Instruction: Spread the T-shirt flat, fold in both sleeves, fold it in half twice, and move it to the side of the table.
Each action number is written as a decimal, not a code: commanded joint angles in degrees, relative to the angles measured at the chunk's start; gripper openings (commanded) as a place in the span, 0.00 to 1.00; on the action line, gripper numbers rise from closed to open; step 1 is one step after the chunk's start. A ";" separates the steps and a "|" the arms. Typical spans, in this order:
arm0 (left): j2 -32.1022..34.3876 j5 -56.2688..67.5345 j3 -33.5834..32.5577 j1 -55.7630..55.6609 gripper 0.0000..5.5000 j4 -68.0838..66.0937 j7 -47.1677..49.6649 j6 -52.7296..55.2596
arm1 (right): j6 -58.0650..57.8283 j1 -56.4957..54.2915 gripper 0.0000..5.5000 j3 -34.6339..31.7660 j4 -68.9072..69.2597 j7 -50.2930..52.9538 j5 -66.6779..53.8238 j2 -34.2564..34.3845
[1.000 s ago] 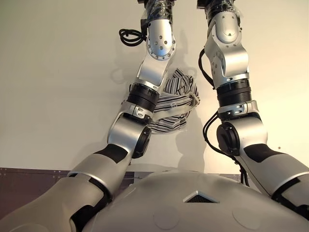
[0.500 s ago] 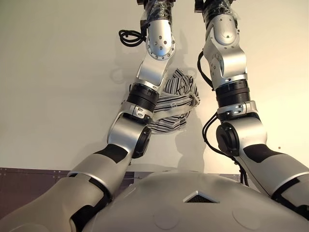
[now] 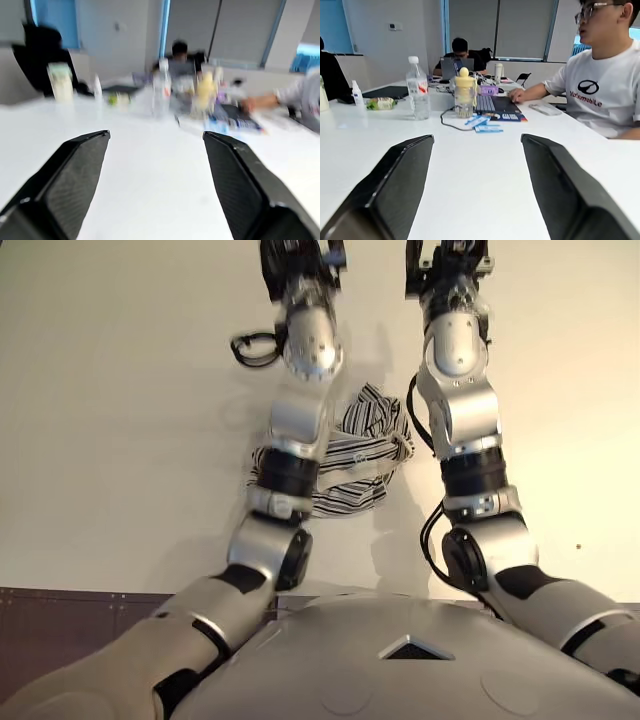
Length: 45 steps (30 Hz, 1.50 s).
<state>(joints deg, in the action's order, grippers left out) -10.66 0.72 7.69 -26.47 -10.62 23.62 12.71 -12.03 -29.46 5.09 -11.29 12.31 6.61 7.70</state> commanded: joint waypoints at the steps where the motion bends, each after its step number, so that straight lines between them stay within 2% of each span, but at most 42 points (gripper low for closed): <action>1: -0.09 -0.51 3.20 4.45 0.63 8.31 -4.42 2.69 | 1.67 3.66 0.58 6.06 7.29 -2.61 4.47 -1.75; 4: -1.60 3.71 0.81 3.40 0.63 6.59 -7.77 1.71 | 1.91 2.38 0.58 7.14 5.75 -2.89 6.21 -1.93; 7: 0.57 3.92 0.32 4.74 0.63 8.52 -10.25 -1.90 | 3.27 3.16 0.58 6.31 6.83 -10.06 0.86 -2.73; 10: 0.37 7.23 -0.81 8.82 0.63 12.27 -12.23 0.52 | 2.60 4.21 0.58 5.03 7.38 -14.22 -1.68 -4.39; 11: 1.87 9.31 -0.59 11.57 0.63 15.87 -14.99 1.52 | 0.95 5.37 0.58 4.71 8.67 -18.42 -3.86 -6.52; 12: 6.46 12.59 1.11 16.20 0.63 21.82 -21.22 3.52 | -1.14 7.66 0.58 5.57 10.49 -25.13 -5.53 -10.98; 15: 28.37 17.25 9.37 33.56 0.63 36.75 -44.02 6.74 | -7.54 15.54 0.58 9.76 15.87 -45.30 -9.17 -26.02; 16: 33.14 17.26 10.19 37.57 0.63 38.40 -48.33 7.38 | -8.55 17.33 0.58 11.84 17.47 -50.22 -9.61 -29.58; 18: 38.64 16.92 10.54 41.51 0.63 39.36 -52.78 8.77 | -9.91 19.64 0.58 16.48 18.85 -57.10 -8.90 -34.48; 21: 43.42 12.06 12.97 42.01 0.63 34.04 -55.65 10.49 | -11.30 20.79 0.58 22.02 14.65 -54.57 -0.84 -36.32; 24: 48.34 4.57 17.16 43.95 0.63 29.57 -57.96 7.27 | -14.23 19.47 0.58 20.32 9.58 -45.94 3.03 -33.42; 27: 52.88 2.40 17.19 48.00 0.63 30.73 -61.49 -0.82 | -17.66 17.02 0.58 11.79 3.14 -34.87 2.09 -29.26; 31: 58.07 3.01 14.81 53.81 0.63 31.55 -65.08 -9.05 | -18.11 11.15 0.58 -2.74 -6.78 -18.07 -0.89 -24.34; 36: 61.39 4.70 10.52 59.54 0.63 32.36 -66.91 -11.25 | -8.30 12.62 0.58 -13.23 -0.76 -7.22 -4.97 -19.16; 38: 60.15 10.08 7.29 59.53 0.63 35.57 -66.92 -9.36 | -7.08 14.71 0.58 -13.98 5.41 -9.68 -8.35 -17.50; 41: 54.42 22.29 0.95 52.85 0.63 40.91 -64.00 -3.14 | -8.66 17.31 0.58 -9.47 13.94 -19.83 -12.65 -18.73; 43: 51.56 25.80 -1.75 48.84 0.63 41.57 -61.29 0.11 | -10.10 17.24 0.58 -6.50 17.30 -25.93 -14.37 -20.66; 45: 48.26 26.43 -2.47 44.42 0.63 40.14 -57.79 3.27 | -11.99 15.50 0.58 1.35 15.46 -32.44 -10.31 -24.46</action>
<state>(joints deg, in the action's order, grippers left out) 40.44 26.63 6.04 21.18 30.56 -37.31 12.34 -21.62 -12.39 -0.39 5.35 -14.36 -6.90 -12.92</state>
